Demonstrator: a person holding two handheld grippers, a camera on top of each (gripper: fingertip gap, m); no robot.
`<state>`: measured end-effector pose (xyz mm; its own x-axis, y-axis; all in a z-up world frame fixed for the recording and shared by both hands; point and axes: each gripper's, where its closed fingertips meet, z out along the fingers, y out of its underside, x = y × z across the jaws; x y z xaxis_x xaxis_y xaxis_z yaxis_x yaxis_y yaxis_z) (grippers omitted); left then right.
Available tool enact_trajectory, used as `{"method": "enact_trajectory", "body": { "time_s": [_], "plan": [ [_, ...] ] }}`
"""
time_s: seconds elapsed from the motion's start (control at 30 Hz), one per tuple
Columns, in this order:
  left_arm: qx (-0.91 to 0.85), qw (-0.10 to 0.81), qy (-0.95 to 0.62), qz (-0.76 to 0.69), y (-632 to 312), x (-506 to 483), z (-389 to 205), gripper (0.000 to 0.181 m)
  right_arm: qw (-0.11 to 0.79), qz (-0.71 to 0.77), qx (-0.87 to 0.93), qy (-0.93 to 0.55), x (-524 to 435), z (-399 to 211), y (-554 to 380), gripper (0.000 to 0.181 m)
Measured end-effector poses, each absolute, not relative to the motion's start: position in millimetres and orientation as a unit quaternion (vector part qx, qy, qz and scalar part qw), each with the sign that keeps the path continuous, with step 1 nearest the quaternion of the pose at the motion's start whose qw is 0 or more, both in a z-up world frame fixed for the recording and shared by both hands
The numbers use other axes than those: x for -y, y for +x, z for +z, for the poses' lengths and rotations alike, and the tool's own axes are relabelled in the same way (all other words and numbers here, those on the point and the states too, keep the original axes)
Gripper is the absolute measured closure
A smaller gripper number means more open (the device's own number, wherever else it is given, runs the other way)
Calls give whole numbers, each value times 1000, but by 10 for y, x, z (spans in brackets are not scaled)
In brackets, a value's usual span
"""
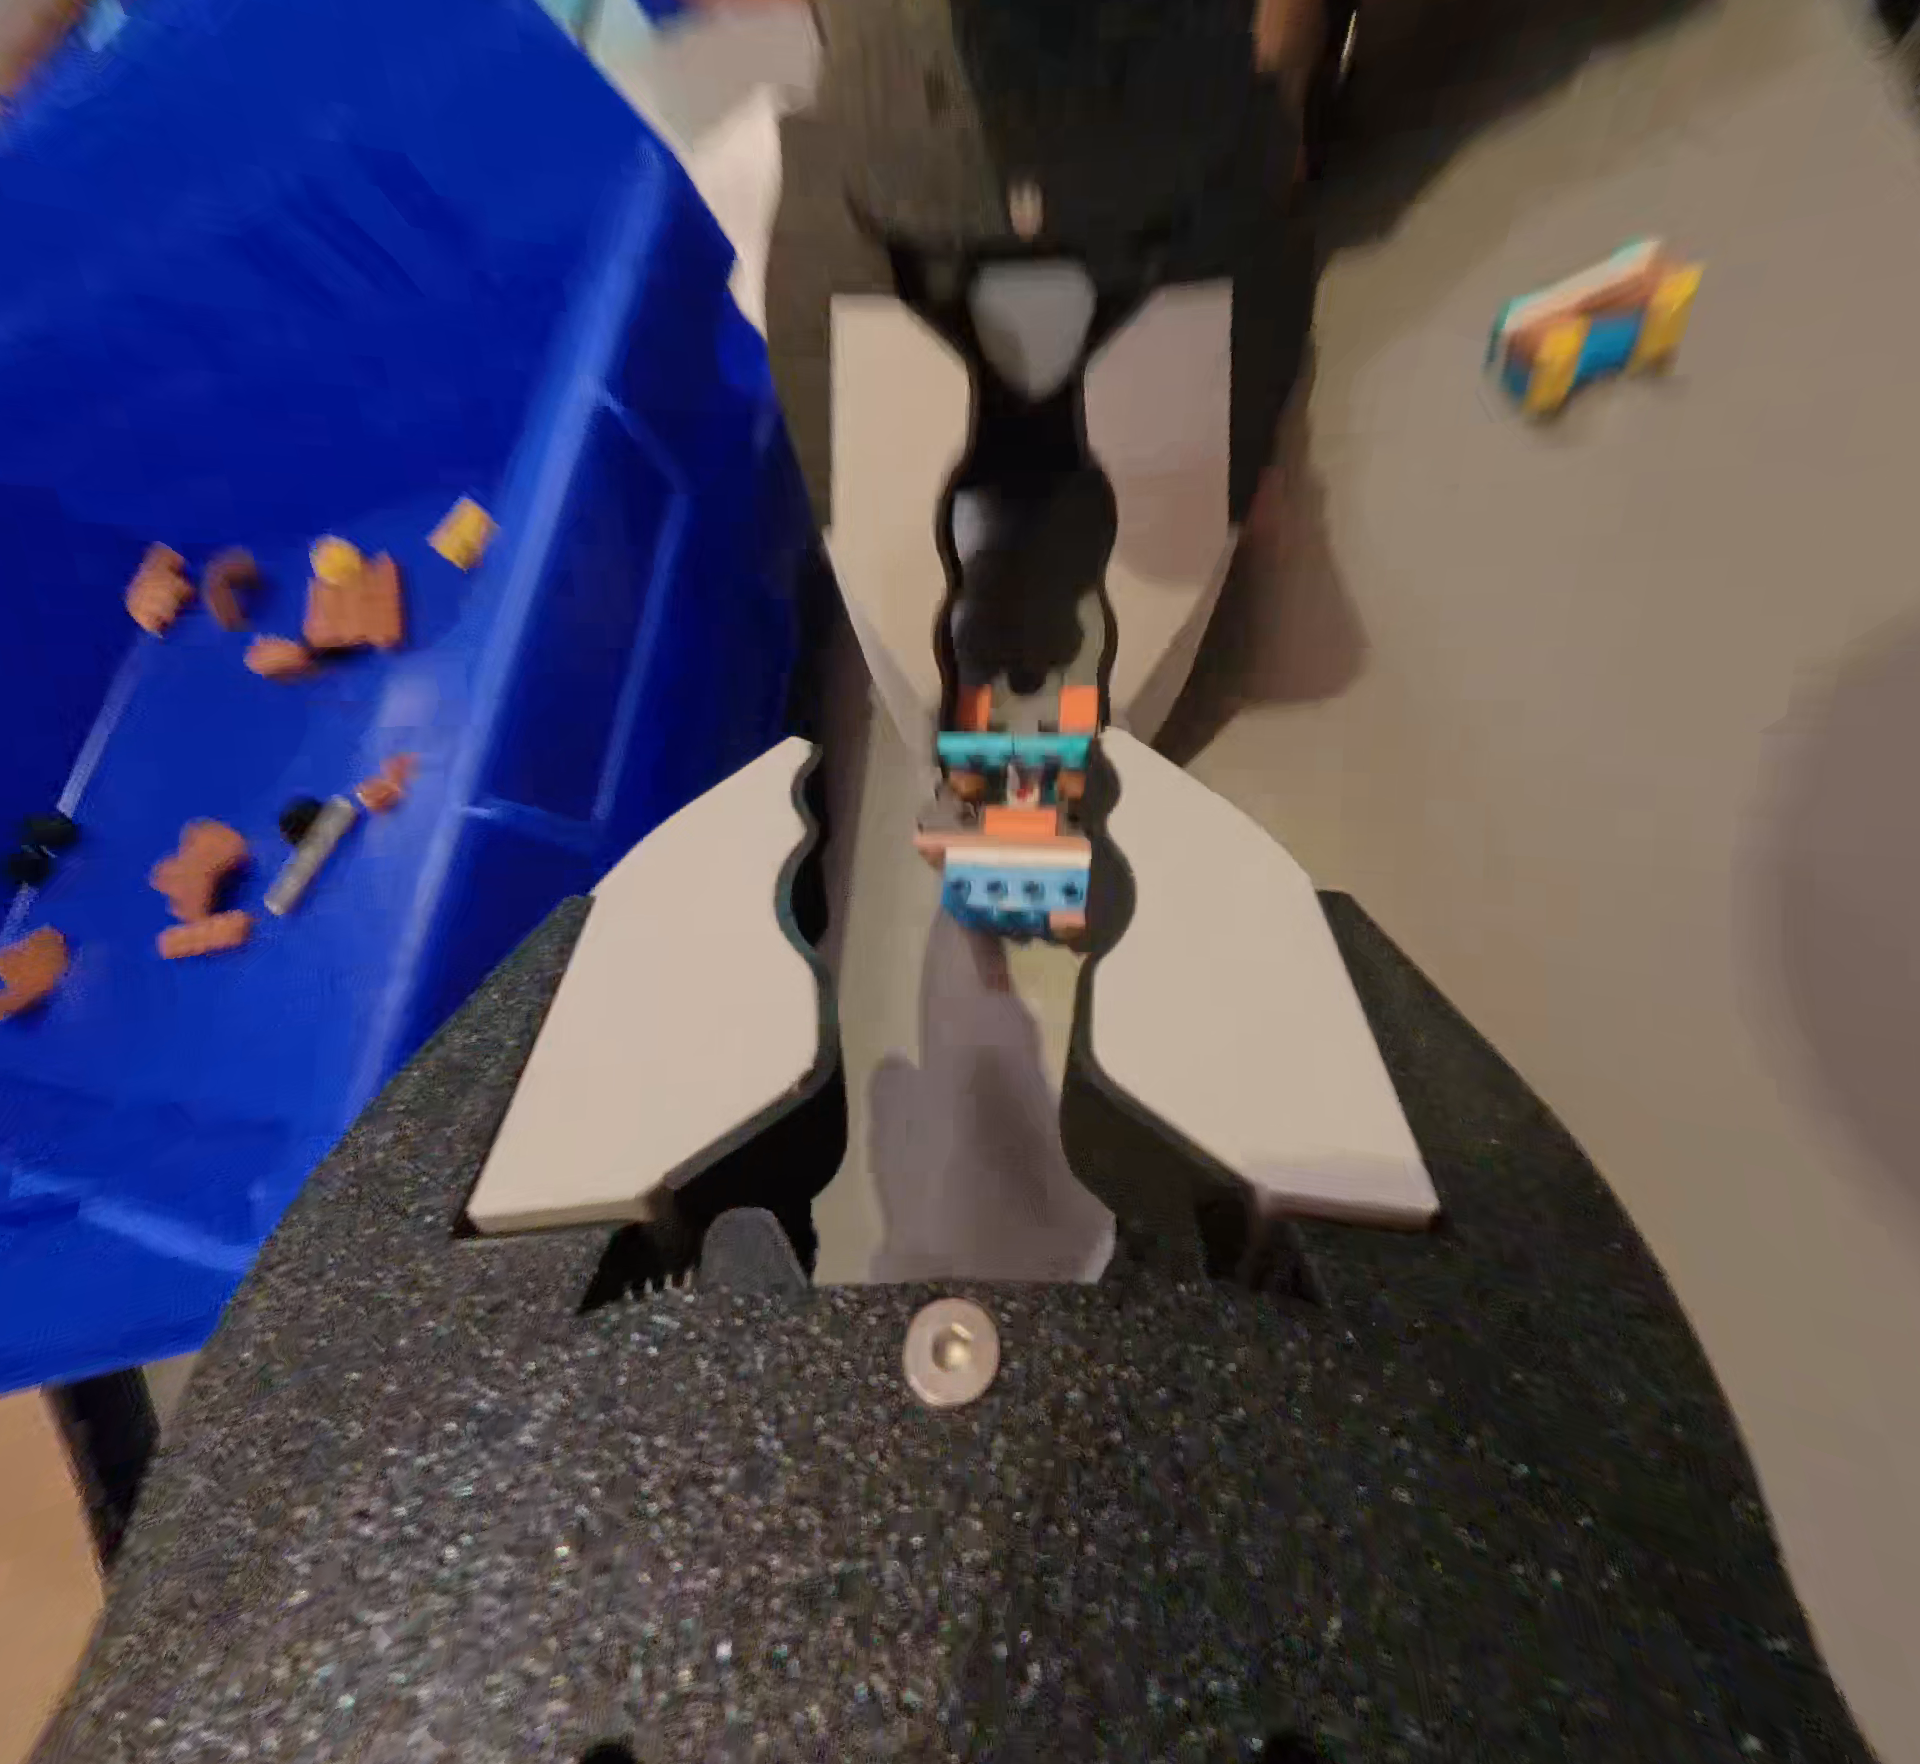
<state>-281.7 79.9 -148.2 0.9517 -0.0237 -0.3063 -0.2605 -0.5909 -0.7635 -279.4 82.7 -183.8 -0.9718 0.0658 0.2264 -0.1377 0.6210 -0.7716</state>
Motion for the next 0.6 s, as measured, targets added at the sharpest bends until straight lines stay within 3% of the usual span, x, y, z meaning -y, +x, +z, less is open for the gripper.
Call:
{"method": "enact_trajectory", "body": {
  "time_s": [0.13,0.4,0.6],
  "plan": [
    [-80,370,-921,91,-2754,-804,-1921,127,120,435,892,28,-825,-1840,-2773,146],
    [-35,398,-915,45,-2770,-888,-1971,128,135,435,890,34,-824,-1833,-2770,147],
    [43,411,-910,-31,-2794,-849,-1934,129,232,417,871,117,-899,-1810,-2803,152]
  ]
}}
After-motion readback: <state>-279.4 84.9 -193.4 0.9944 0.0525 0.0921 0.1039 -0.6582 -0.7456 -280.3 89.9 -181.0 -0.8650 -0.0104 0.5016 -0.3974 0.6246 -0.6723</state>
